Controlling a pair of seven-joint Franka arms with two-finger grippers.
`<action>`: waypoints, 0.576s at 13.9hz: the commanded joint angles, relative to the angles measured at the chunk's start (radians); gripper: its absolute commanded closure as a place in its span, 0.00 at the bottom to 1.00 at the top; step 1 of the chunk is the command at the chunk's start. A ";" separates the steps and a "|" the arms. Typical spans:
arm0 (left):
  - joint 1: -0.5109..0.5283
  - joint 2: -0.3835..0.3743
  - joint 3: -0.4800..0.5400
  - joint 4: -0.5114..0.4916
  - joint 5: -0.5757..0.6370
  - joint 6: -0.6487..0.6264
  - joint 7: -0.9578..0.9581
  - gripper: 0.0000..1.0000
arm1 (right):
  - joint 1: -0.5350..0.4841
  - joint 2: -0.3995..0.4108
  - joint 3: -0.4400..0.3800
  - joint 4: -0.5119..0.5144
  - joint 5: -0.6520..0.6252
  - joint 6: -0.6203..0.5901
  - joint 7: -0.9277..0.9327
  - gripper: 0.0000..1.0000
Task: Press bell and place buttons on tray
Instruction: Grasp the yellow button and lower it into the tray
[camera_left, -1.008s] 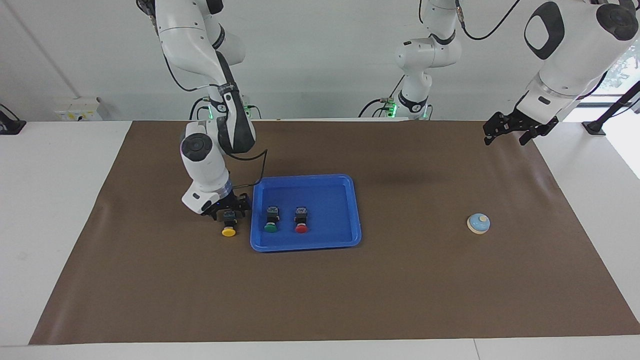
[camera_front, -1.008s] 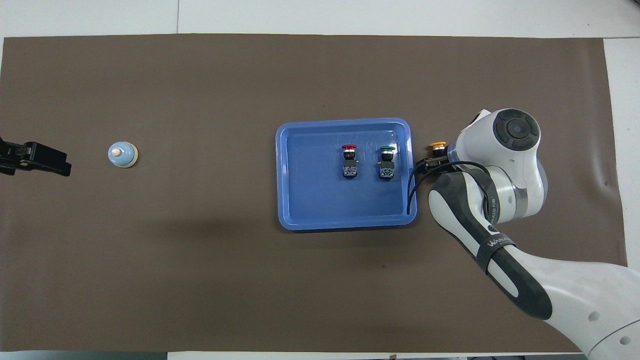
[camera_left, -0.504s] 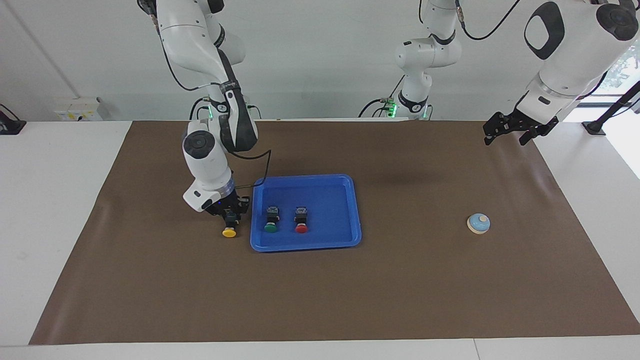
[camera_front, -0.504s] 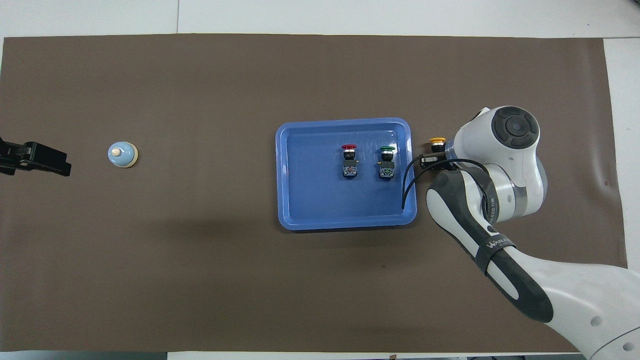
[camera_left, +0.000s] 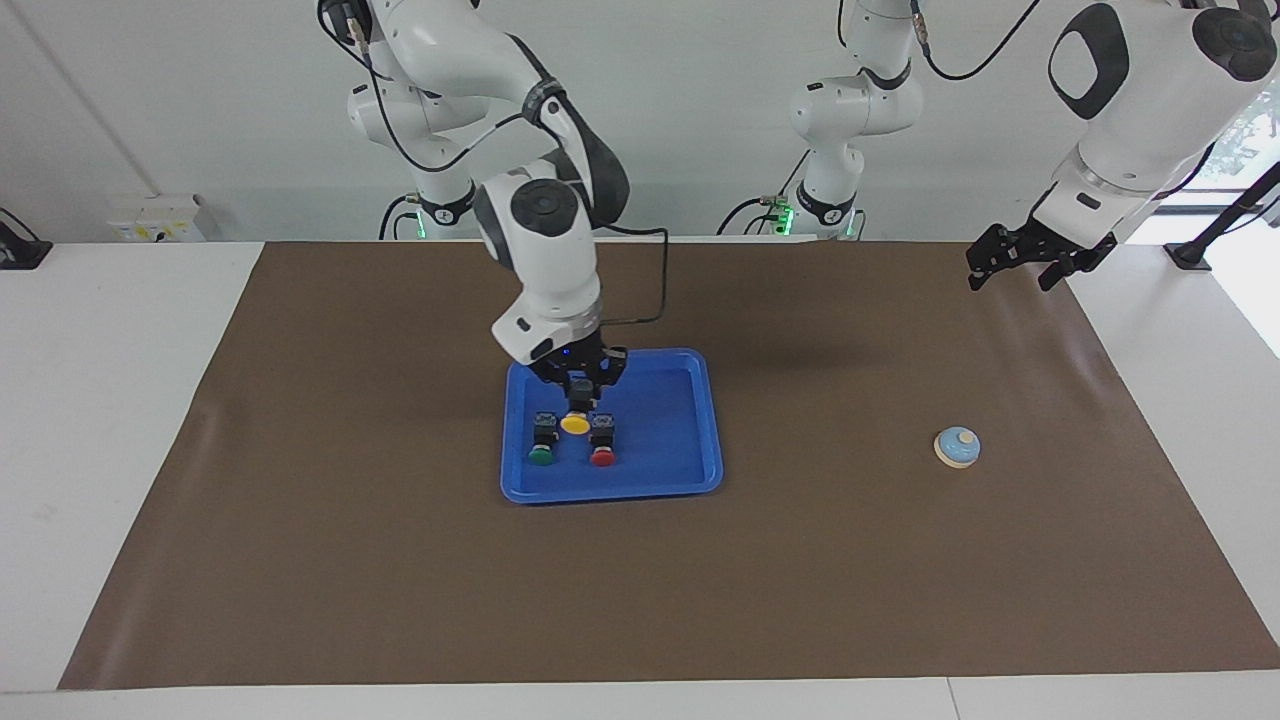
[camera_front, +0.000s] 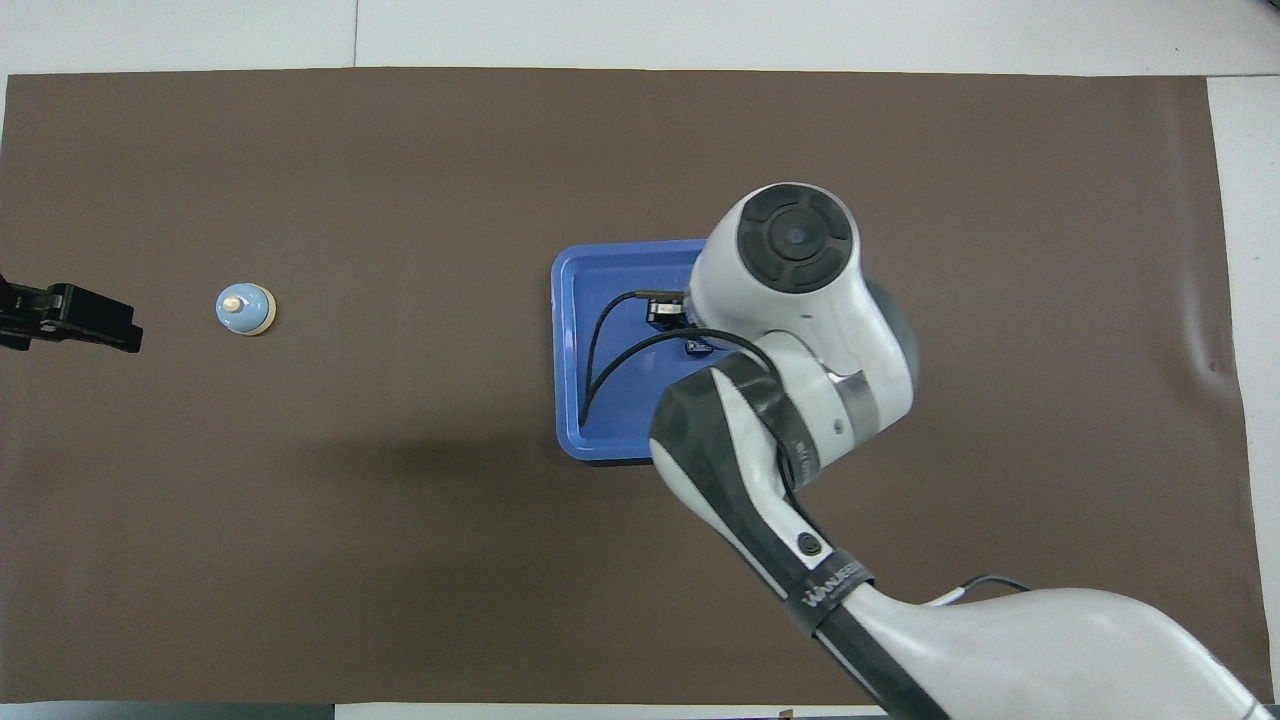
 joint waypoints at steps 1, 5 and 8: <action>-0.007 -0.017 0.008 -0.009 -0.011 -0.007 -0.009 0.00 | 0.072 0.167 -0.005 0.178 0.013 0.001 0.120 1.00; -0.007 -0.017 0.008 -0.009 -0.011 -0.007 -0.009 0.00 | 0.071 0.180 -0.004 0.103 0.008 0.131 0.116 1.00; -0.007 -0.017 0.008 -0.009 -0.011 -0.007 -0.009 0.00 | 0.085 0.186 -0.004 0.066 0.003 0.168 0.114 0.99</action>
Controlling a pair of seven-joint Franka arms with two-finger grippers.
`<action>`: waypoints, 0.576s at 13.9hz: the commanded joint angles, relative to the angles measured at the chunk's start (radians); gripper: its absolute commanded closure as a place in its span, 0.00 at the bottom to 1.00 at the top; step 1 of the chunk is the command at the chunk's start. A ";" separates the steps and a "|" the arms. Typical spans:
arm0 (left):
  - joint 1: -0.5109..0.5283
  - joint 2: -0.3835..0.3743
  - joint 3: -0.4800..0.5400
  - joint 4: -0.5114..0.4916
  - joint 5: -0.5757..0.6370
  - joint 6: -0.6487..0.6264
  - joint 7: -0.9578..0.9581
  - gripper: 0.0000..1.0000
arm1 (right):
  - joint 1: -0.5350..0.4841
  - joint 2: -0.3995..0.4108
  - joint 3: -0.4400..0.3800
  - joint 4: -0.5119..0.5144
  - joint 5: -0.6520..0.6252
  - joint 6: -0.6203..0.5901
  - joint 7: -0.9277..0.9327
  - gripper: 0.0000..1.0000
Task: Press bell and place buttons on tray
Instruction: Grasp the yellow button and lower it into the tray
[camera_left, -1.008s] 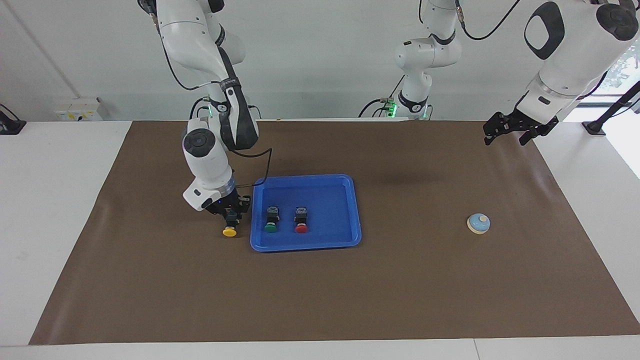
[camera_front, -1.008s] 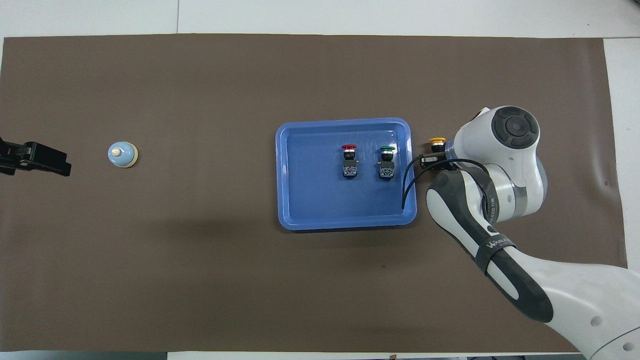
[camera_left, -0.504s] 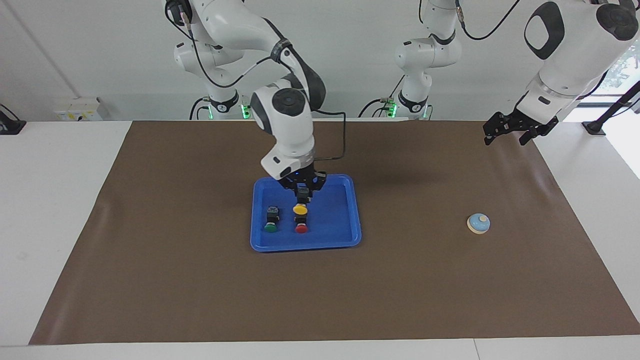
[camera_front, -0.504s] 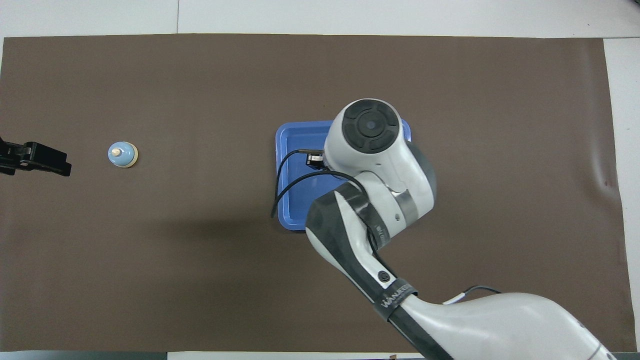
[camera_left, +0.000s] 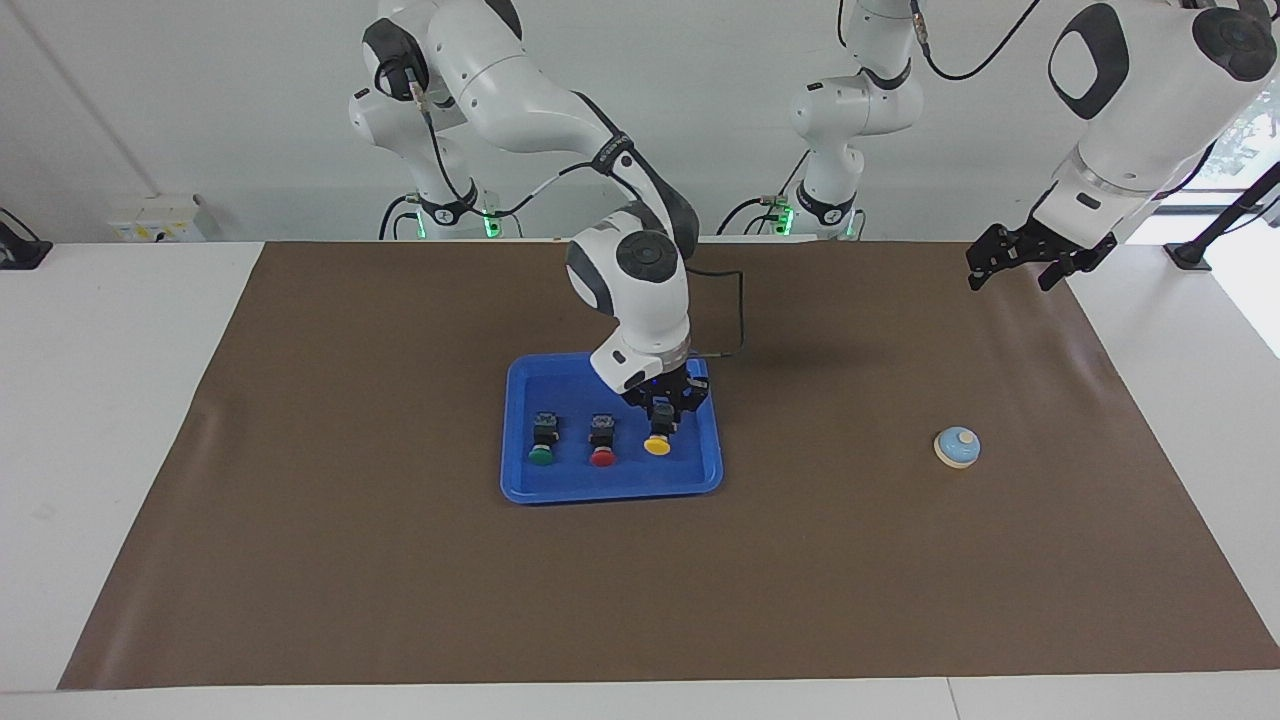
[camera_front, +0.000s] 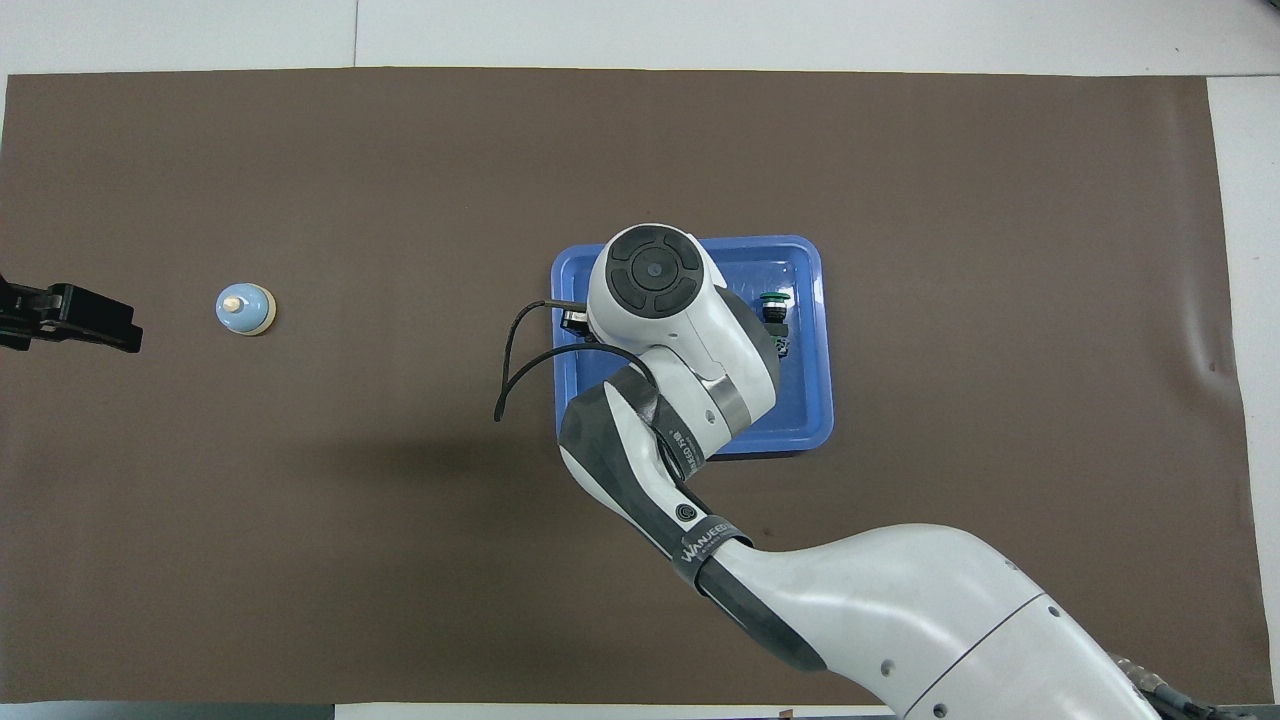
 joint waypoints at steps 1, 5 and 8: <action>-0.007 -0.017 0.008 -0.009 -0.011 -0.007 -0.009 0.00 | -0.001 -0.013 0.007 -0.041 0.002 0.039 -0.024 0.58; -0.007 -0.017 0.008 -0.009 -0.011 -0.007 -0.009 0.00 | 0.001 -0.026 0.002 0.019 -0.010 -0.061 -0.030 0.00; -0.007 -0.017 0.008 -0.009 -0.011 -0.007 -0.009 0.00 | -0.057 -0.171 -0.009 0.013 -0.035 -0.168 -0.056 0.00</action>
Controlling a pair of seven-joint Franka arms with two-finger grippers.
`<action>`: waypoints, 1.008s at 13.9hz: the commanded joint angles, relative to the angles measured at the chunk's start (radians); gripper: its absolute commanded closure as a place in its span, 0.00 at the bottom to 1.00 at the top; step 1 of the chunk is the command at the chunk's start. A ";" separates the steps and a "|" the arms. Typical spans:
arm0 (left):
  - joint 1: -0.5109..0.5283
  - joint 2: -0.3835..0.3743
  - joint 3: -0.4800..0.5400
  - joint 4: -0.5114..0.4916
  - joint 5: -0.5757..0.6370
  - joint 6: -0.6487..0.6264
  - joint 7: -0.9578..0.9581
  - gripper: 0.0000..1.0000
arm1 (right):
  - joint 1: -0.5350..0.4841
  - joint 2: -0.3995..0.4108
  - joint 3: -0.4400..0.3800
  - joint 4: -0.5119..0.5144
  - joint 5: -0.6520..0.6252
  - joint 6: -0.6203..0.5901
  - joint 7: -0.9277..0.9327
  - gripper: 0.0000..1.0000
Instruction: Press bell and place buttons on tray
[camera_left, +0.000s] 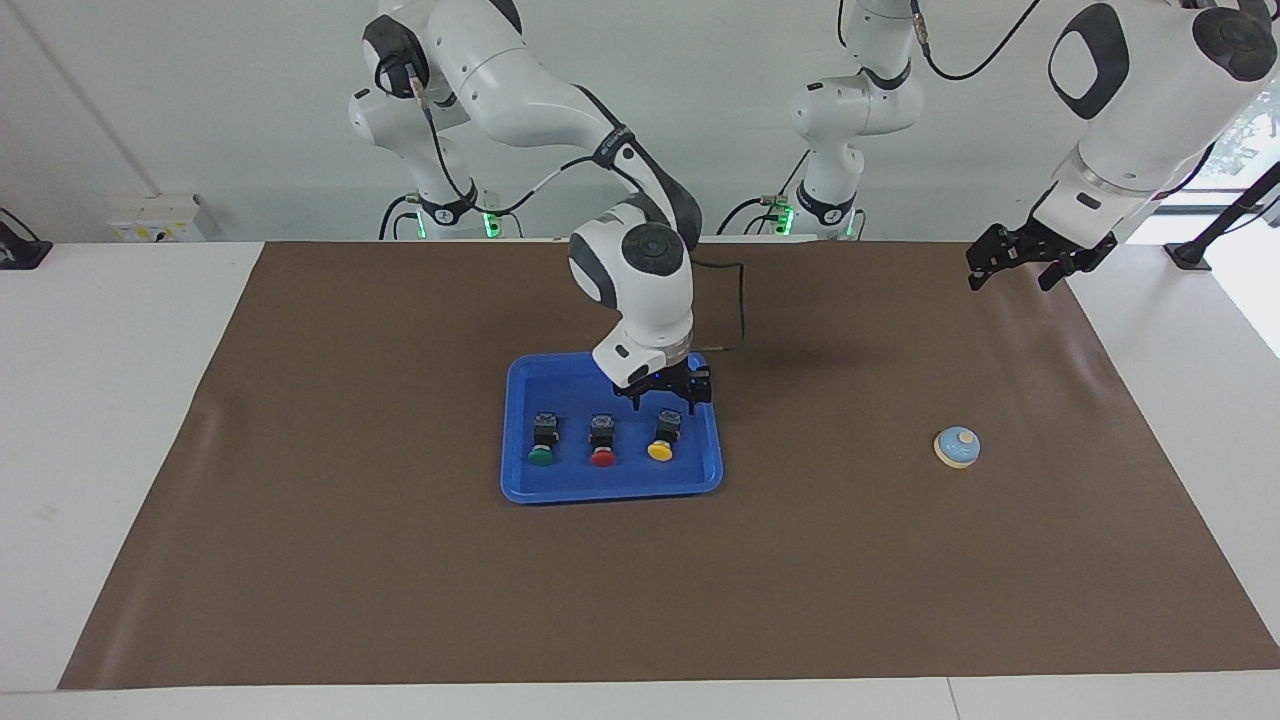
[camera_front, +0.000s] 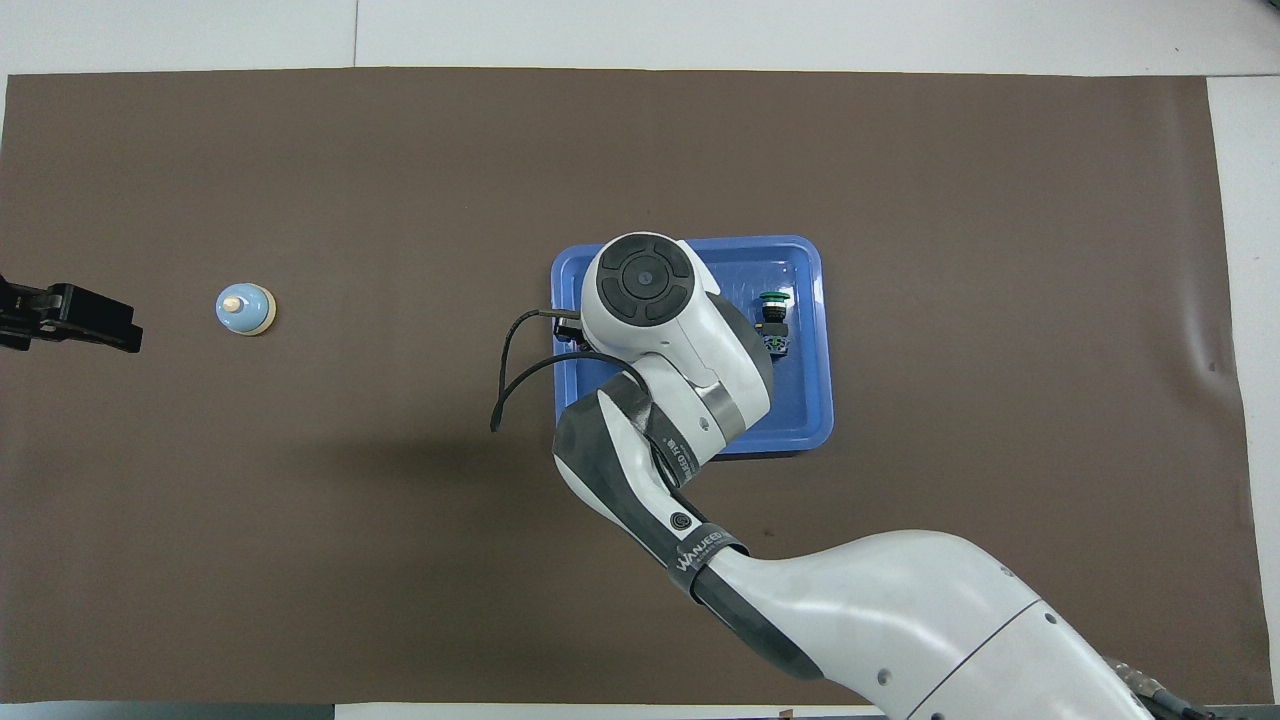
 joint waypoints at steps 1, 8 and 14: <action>-0.007 -0.017 0.008 -0.009 -0.011 -0.007 -0.009 0.00 | -0.096 -0.199 0.000 -0.058 -0.015 -0.124 -0.093 0.00; -0.007 -0.017 0.008 -0.009 -0.011 -0.007 -0.009 0.00 | -0.484 -0.539 0.000 -0.075 -0.015 -0.474 -0.656 0.00; -0.007 -0.017 0.008 -0.009 -0.011 -0.007 -0.009 0.00 | -0.578 -0.574 0.000 -0.127 0.002 -0.577 -0.789 0.00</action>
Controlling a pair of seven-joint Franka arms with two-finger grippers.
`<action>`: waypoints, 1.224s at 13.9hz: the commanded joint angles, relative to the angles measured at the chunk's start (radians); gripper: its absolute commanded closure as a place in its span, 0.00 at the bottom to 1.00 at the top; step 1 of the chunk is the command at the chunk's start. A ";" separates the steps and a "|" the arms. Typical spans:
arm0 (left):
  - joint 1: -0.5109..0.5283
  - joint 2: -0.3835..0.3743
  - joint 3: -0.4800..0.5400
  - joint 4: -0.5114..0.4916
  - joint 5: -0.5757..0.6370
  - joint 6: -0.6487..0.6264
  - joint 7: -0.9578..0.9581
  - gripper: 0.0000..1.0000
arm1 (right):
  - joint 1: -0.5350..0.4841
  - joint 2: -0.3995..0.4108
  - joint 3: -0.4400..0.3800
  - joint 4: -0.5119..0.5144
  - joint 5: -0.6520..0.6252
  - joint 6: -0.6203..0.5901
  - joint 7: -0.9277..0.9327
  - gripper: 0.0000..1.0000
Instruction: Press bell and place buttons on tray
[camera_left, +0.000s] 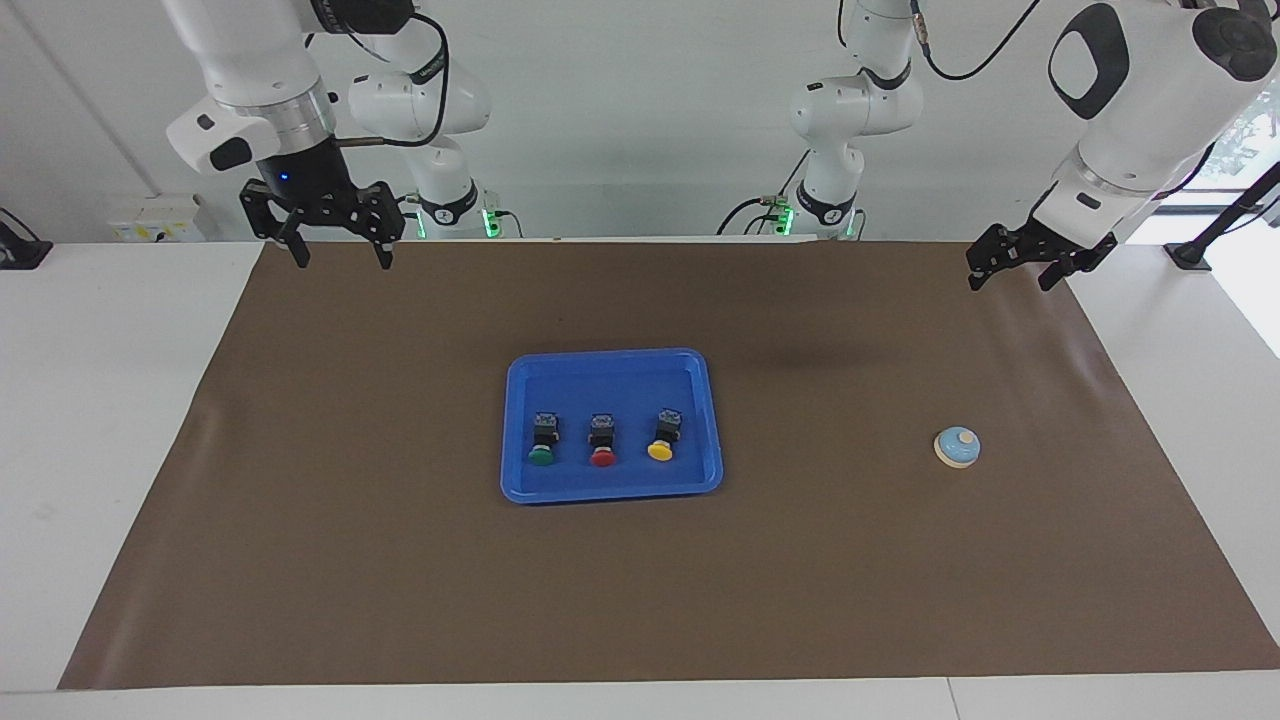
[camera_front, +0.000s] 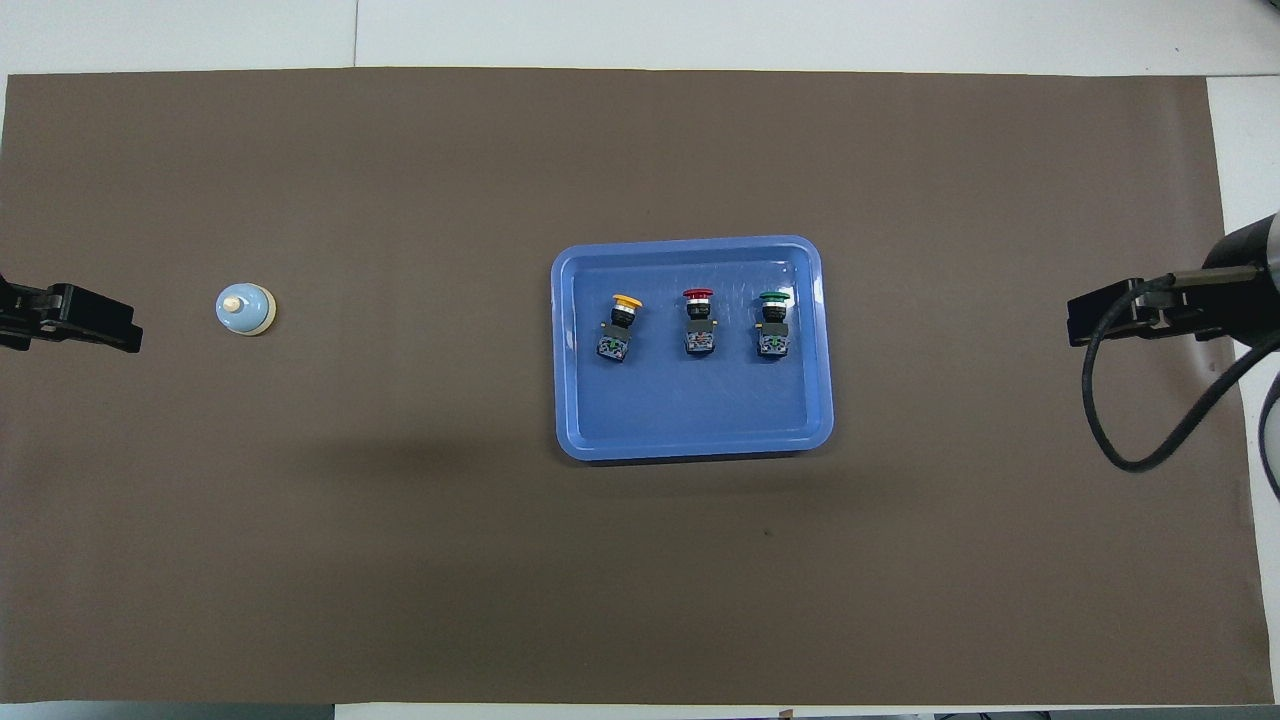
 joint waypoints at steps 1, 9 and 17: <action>-0.007 -0.017 0.008 -0.009 -0.011 -0.007 -0.009 0.00 | -0.055 -0.016 0.016 -0.047 0.016 0.023 -0.043 0.00; -0.007 -0.017 0.008 -0.009 -0.011 -0.007 -0.009 0.00 | -0.084 -0.020 0.014 -0.111 0.098 0.123 -0.031 0.00; -0.007 -0.017 0.008 -0.009 -0.011 -0.010 -0.009 0.00 | -0.088 -0.020 0.011 -0.090 0.063 0.083 -0.030 0.00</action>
